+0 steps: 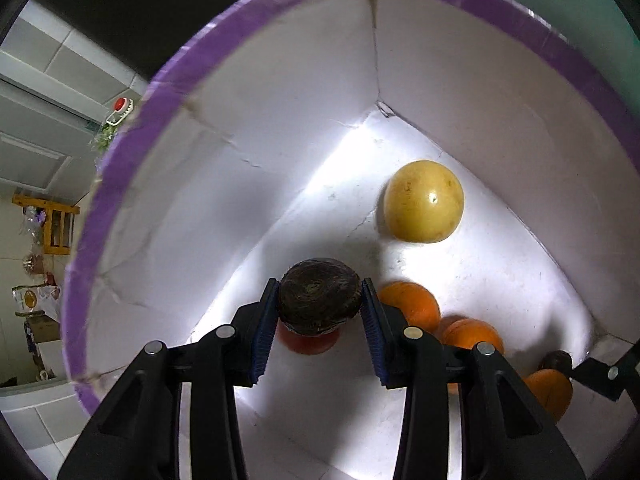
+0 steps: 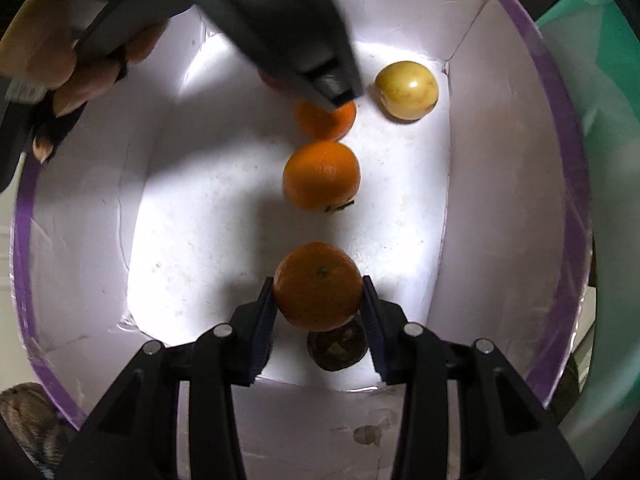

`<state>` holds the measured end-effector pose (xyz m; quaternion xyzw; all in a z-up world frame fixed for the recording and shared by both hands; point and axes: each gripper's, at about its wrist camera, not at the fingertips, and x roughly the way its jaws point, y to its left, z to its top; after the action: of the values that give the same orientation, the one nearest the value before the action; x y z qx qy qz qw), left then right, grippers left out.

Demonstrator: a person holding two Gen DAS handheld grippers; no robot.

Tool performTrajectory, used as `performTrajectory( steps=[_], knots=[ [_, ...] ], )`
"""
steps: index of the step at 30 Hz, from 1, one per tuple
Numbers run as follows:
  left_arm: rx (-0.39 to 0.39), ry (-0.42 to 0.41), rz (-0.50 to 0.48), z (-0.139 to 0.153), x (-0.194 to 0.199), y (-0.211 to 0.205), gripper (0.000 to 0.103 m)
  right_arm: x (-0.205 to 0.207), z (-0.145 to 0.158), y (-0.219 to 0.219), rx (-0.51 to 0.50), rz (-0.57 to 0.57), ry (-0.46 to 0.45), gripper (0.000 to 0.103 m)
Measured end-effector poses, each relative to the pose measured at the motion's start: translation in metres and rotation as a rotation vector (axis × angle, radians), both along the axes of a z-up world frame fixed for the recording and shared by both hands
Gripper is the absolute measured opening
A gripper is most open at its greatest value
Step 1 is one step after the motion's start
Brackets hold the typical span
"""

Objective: Organize fruits
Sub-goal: 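Open both tools to drop the passion fruit and tangerine into the box, then move both open tools back toward the apple and cherry tomato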

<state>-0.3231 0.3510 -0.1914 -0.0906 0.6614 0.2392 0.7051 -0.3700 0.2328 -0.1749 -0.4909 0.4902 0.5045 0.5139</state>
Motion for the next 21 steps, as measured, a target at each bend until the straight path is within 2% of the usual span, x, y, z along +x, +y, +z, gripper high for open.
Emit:
performTrajectory(
  steps=[5, 7, 8, 10, 13, 15, 21],
  knots=[
    [0.014, -0.010, 0.007, 0.000, 0.001, -0.001, 0.039, -0.007, 0.000, -0.005, -0.002, 0.018, -0.038, 0.042],
    [0.023, -0.011, 0.001, 0.001, 0.001, -0.002, 0.039, -0.009, 0.003, -0.008, 0.010, 0.019, -0.043, 0.051],
    [0.024, -0.014, 0.001, 0.002, 0.000, -0.003, 0.040, -0.011, 0.006, -0.009, 0.022, 0.017, -0.047, 0.063],
    [0.025, -0.026, 0.006, 0.005, -0.003, -0.005, 0.042, -0.014, 0.015, -0.010, 0.049, 0.014, -0.052, 0.070],
    [0.047, -0.061, 0.016, 0.016, -0.008, -0.005, 0.053, -0.019, 0.031, -0.017, 0.095, 0.016, -0.061, 0.075],
    [0.079, -0.094, 0.017, 0.026, -0.012, -0.007, 0.067, -0.023, 0.039, -0.021, 0.119, 0.027, -0.079, 0.076],
    [0.211, -0.206, 0.025, 0.077, -0.030, -0.015, 0.082, -0.037, 0.093, -0.050, 0.255, 0.078, -0.136, 0.076]
  ],
)
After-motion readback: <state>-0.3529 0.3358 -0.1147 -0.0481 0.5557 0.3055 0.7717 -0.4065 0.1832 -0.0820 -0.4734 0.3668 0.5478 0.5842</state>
